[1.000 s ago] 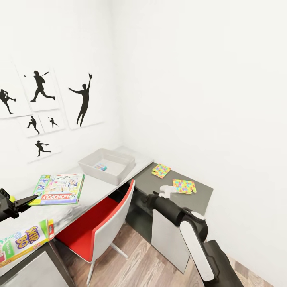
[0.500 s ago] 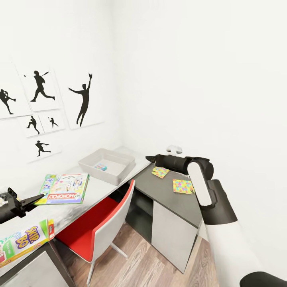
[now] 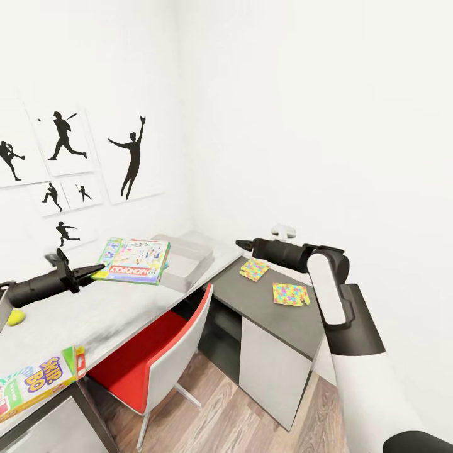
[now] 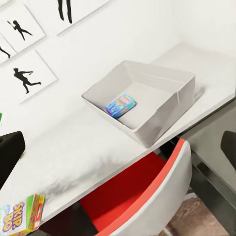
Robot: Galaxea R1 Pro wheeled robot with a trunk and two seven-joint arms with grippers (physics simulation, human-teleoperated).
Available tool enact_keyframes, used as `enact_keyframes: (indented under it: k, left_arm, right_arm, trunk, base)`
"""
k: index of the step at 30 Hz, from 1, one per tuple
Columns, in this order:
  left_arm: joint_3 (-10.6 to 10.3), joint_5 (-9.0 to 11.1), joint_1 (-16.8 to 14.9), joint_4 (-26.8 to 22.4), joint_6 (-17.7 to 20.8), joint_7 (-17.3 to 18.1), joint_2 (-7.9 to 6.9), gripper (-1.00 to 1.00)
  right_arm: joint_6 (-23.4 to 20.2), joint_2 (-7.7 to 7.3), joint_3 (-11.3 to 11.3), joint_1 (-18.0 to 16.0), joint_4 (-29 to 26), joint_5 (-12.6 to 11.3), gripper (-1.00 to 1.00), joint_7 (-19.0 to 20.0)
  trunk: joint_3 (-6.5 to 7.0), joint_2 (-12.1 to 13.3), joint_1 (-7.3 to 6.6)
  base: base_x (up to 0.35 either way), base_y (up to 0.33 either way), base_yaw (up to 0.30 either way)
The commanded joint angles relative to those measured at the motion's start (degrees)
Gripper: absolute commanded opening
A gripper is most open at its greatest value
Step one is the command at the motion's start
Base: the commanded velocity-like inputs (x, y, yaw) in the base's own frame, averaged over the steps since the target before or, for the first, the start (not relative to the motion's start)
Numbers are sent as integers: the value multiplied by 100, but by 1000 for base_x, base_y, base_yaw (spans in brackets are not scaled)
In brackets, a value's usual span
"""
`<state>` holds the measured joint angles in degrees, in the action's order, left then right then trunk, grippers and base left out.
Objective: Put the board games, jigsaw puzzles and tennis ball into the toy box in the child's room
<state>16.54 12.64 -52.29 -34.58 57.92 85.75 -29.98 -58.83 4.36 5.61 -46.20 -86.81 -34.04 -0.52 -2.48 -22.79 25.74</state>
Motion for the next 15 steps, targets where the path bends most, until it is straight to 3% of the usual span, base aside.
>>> enact_keyframes:
  k: [1,8,15]
  left_arm:
    - [-31,-5,-31,13,52,17,5,-100]
    - [-53,-6,-47,16,60,20,16,-100]
    - [-50,-4,-46,13,34,29,33,-100]
  right_arm:
    - [-22,2,-5,-10,-19,-72,100,-8]
    - [-15,32,0,-12,-28,-118,100,-12]
    - [-15,14,-11,-12,-29,-121,100,-10]
  trunk:
    - [-14,-13,4]
    - [-11,-13,4]
    - [26,-13,4]
  base:
    - [6,0,0]
    - [171,-85,11]
    - [204,-194,174]
